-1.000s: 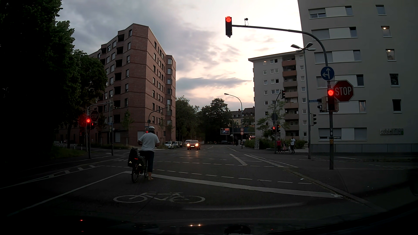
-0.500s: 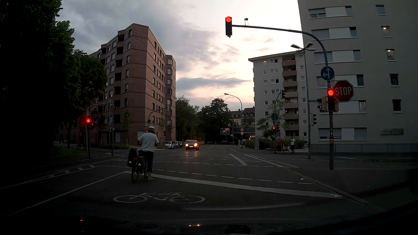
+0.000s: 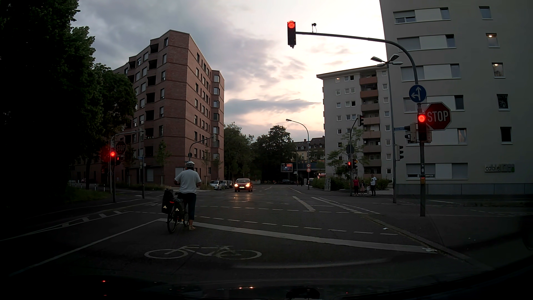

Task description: Follow the waypoints while adhering to traffic rules and regulations

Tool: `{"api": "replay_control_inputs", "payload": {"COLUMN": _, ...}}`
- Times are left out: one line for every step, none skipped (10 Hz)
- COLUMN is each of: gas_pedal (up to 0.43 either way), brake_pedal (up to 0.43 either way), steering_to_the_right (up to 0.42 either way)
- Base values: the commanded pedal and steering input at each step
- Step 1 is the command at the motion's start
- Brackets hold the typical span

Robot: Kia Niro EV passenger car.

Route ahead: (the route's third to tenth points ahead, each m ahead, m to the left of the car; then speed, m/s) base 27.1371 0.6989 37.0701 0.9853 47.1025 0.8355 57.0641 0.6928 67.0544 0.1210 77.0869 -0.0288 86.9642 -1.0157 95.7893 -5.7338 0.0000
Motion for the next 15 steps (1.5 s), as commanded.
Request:
{"api": "replay_control_inputs", "payload": {"gas_pedal": 0.000, "brake_pedal": 0.220, "steering_to_the_right": -0.008}}
{"api": "replay_control_inputs", "payload": {"gas_pedal": 0.000, "brake_pedal": 0.220, "steering_to_the_right": -0.008}}
{"api": "replay_control_inputs", "payload": {"gas_pedal": 0.000, "brake_pedal": 0.220, "steering_to_the_right": -0.008}}
{"api": "replay_control_inputs", "payload": {"gas_pedal": 0.000, "brake_pedal": 0.220, "steering_to_the_right": -0.008}}
{"api": "replay_control_inputs", "payload": {"gas_pedal": 0.000, "brake_pedal": 0.220, "steering_to_the_right": -0.008}}
{"api": "replay_control_inputs", "payload": {"gas_pedal": 0.000, "brake_pedal": 0.220, "steering_to_the_right": -0.008}}
{"api": "replay_control_inputs", "payload": {"gas_pedal": 0.000, "brake_pedal": 0.220, "steering_to_the_right": -0.008}}
{"api": "replay_control_inputs", "payload": {"gas_pedal": 0.000, "brake_pedal": 0.220, "steering_to_the_right": -0.008}}
{"api": "replay_control_inputs", "payload": {"gas_pedal": 0.000, "brake_pedal": 0.220, "steering_to_the_right": -0.008}}
{"api": "replay_control_inputs", "payload": {"gas_pedal": 0.000, "brake_pedal": 0.220, "steering_to_the_right": -0.008}}
{"api": "replay_control_inputs", "payload": {"gas_pedal": 0.000, "brake_pedal": 0.220, "steering_to_the_right": -0.008}}
{"api": "replay_control_inputs", "payload": {"gas_pedal": 0.000, "brake_pedal": 0.220, "steering_to_the_right": -0.008}}
{"api": "replay_control_inputs", "payload": {"gas_pedal": 0.000, "brake_pedal": 0.220, "steering_to_the_right": -0.008}}
{"api": "replay_control_inputs", "payload": {"gas_pedal": 0.000, "brake_pedal": 0.213, "steering_to_the_right": -0.008}}
{"api": "replay_control_inputs", "payload": {"gas_pedal": 0.000, "brake_pedal": 0.220, "steering_to_the_right": -0.008}}
